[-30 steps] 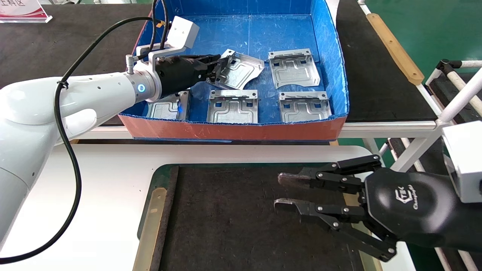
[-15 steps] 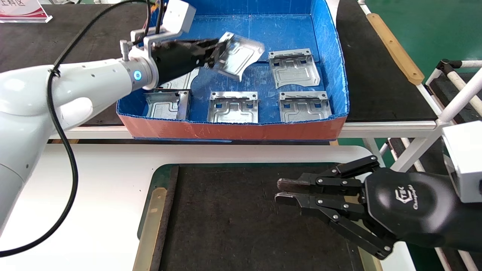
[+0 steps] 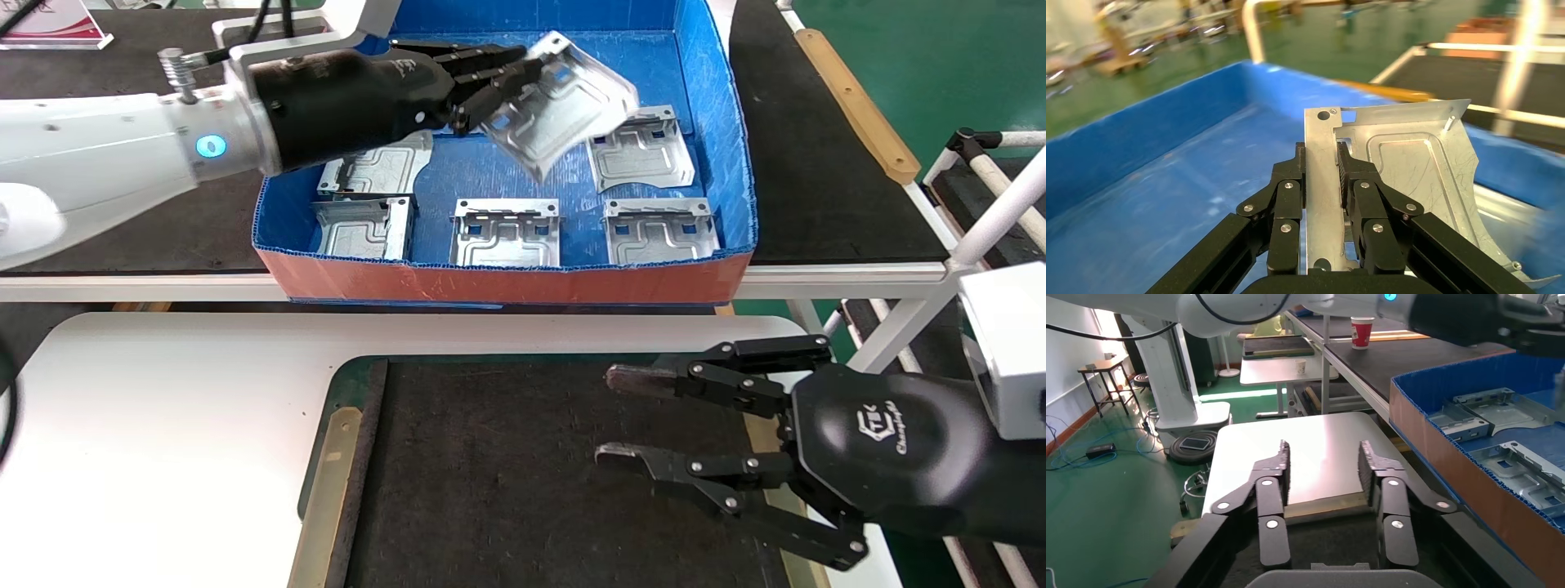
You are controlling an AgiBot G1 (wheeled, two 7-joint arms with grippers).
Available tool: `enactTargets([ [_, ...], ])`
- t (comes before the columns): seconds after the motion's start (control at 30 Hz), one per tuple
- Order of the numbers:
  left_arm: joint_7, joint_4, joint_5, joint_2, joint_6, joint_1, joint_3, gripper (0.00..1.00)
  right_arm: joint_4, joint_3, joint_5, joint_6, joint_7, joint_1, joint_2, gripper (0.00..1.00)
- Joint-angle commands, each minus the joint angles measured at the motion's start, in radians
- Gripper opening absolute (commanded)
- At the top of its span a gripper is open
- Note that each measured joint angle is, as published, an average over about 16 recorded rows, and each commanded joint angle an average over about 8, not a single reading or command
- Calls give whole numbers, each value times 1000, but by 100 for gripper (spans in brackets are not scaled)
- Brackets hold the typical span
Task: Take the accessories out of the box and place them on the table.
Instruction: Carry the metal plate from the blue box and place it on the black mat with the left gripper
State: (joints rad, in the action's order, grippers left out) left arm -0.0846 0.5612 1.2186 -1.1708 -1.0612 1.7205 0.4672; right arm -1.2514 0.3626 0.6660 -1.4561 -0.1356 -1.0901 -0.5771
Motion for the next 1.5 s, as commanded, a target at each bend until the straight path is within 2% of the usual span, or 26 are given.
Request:
enactTargets([
  [0.03, 42, 0, -27, 22, -80, 3, -9, 0, 0, 0, 0, 0, 0, 0, 0, 100],
  [0.37, 118, 18, -81, 127, -337, -30, -16, 0, 0, 0, 0, 0, 0, 0, 0, 100],
  [0.67, 87, 128, -119, 236, -468, -128, -16, 0, 0, 0, 0, 0, 0, 0, 0, 100],
  [1.1, -21, 429, -237, 410, -501, -357, -36, 0, 0, 0, 0, 0, 0, 0, 0, 100],
  [1.5, -21, 430, -240, 410, -496, -359, -38, 0, 0, 0, 0, 0, 0, 0, 0, 100],
])
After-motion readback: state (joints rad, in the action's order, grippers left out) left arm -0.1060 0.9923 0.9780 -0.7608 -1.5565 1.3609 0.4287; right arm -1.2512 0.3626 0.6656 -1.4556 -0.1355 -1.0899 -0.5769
